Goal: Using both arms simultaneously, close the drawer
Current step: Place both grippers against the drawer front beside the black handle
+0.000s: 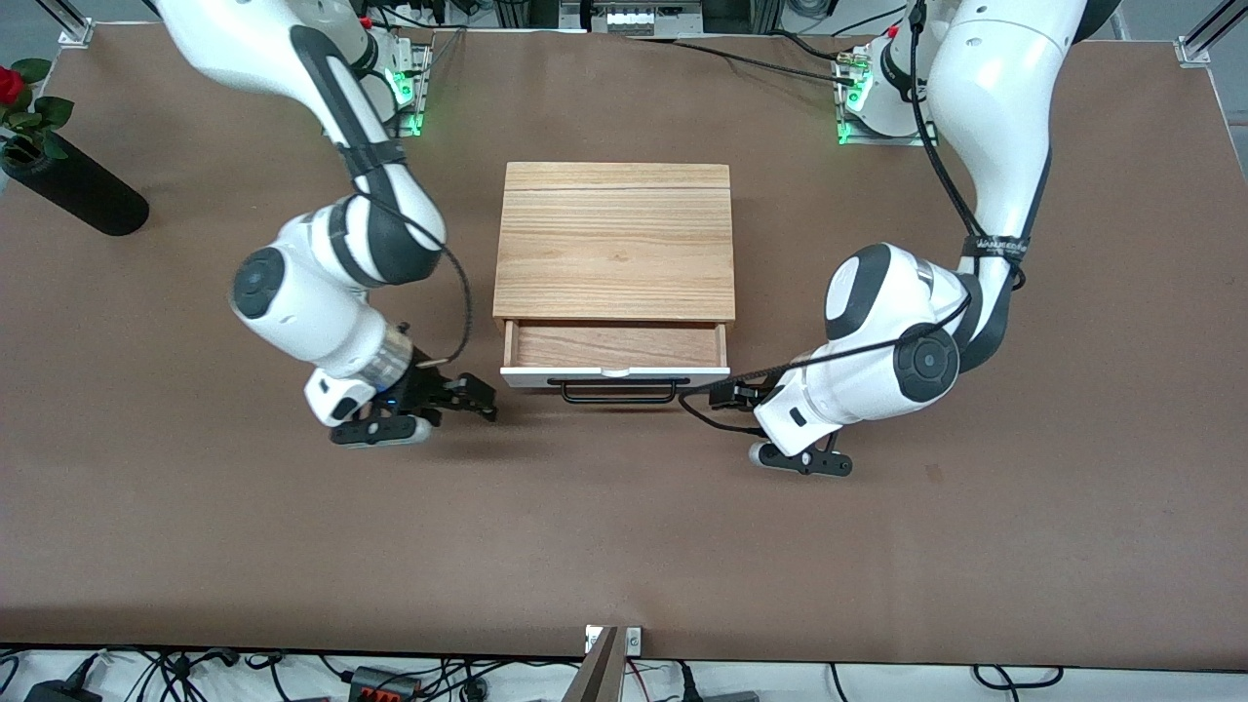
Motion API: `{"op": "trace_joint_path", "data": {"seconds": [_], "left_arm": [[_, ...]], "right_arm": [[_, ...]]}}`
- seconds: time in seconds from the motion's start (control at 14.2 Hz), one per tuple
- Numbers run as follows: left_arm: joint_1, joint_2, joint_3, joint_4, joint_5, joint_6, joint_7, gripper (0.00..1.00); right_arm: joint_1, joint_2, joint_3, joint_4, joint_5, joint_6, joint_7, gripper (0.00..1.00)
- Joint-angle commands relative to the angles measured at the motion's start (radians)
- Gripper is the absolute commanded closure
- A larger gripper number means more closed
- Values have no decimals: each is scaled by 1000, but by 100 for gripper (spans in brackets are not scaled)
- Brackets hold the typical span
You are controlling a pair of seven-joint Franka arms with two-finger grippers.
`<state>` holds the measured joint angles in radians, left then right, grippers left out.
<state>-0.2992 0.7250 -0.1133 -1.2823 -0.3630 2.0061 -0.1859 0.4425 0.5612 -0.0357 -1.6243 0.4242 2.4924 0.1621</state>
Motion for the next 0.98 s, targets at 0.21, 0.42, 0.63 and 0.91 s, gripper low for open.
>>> {"op": "trace_joint_path", "data": {"seconds": [0.21,0.42,0.63,0.91], "left_arm": [[-35,17,-3,15,-51,-59,25,0],[-35,13,-3,-14,-53,-102,95,0],[-32,11,-3,-12,-53,-128,109,0],[-34,11,-3,-14,-51,-153,112,0]], "right_arm": [[74,57,-9,40,7,82,68,0],[79,55,-9,35,5,-18,63,0],[81,51,-9,37,7,-116,57,0],[79,43,-9,44,7,-255,56,0]]}}
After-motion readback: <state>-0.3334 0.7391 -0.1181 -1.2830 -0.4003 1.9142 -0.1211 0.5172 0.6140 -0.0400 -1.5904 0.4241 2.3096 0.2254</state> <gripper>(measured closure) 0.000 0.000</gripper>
